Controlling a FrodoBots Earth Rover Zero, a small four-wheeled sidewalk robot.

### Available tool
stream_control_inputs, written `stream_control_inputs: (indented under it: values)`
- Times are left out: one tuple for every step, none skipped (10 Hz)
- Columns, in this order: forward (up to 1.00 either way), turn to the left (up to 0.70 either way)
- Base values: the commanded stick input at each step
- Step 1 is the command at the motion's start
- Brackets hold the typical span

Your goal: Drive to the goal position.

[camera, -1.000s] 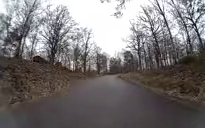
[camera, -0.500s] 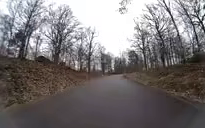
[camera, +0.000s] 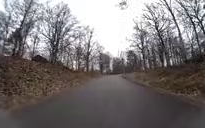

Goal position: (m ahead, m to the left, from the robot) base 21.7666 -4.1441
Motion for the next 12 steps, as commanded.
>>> stream_control_inputs:
  values:
    - [1.0,0.0]
    - [1.0,0.0]
    - [1.0,0.0]
    - [1.0,0.0]
    - [1.0,0.0]
    - [1.0,0.0]
    - [1.0,0.0]
    - [1.0,0.0]
    - [1.0,0.0]
    - [1.0,0.0]
    - [1.0,0.0]
    - [1.0,0.0]
